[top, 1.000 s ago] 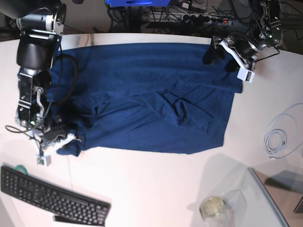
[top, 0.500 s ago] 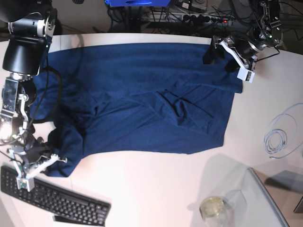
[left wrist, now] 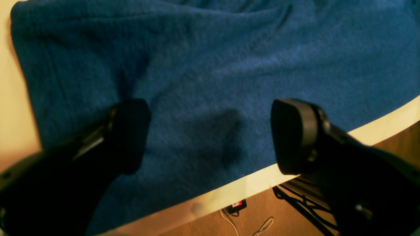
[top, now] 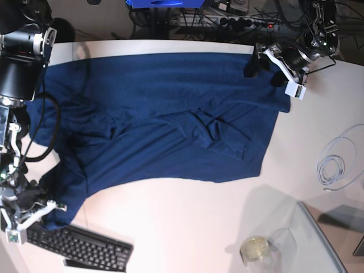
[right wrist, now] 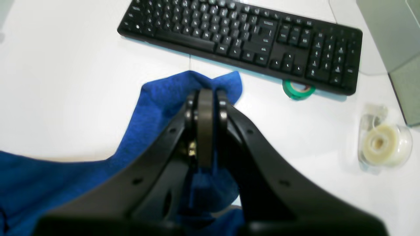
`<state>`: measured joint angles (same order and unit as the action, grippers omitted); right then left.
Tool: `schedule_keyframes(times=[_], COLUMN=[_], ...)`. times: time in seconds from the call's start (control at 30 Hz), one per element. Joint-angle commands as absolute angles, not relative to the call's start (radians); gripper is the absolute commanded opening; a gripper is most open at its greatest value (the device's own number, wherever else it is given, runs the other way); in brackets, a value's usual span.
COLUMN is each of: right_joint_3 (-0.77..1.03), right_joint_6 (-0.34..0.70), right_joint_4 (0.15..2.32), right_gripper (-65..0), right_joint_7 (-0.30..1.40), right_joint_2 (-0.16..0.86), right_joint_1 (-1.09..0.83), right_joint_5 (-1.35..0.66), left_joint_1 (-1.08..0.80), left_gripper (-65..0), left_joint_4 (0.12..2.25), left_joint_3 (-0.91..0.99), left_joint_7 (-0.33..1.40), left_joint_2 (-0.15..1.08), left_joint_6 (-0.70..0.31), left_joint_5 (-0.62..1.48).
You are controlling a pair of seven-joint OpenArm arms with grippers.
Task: Layout the t-shirt on the table in an organized manner, then fold the t-shirt properly
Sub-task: 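Drag the grasped hem with the right gripper toward the keyboard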
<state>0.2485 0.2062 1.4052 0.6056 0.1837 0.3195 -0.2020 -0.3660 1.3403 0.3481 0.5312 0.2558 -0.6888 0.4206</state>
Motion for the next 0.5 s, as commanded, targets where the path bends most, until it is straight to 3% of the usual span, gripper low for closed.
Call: schedule_keyframes(times=[0.0, 0.27, 0.47], right_joint_3=[0.251, 0.248, 0.064], right_joint_6=[0.213, 0.214, 0.214], right_joint_4=[1.425, 1.42, 1.288], right_gripper=[-63.8, -63.8, -63.6], right_joint_7=[0.573, 0.573, 0.572], right_joint_2=[0.196, 0.189, 0.189], right_joint_1=[0.36, 0.357, 0.355], right_joint_5=[-0.208, -0.208, -0.208], left_joint_1=[-0.374, -0.374, -0.374], left_gripper=[-9.4, -9.4, -9.4], left_joint_4=[1.343, 1.343, 1.343], left_joint_3=[0.349, 0.349, 0.349], left_joint_7=[0.564, 0.564, 0.564], left_joint_2=[0.266, 0.266, 0.266], left_joint_6=[-0.68, -0.68, -0.68], left_joint_5=[0.401, 0.401, 0.401])
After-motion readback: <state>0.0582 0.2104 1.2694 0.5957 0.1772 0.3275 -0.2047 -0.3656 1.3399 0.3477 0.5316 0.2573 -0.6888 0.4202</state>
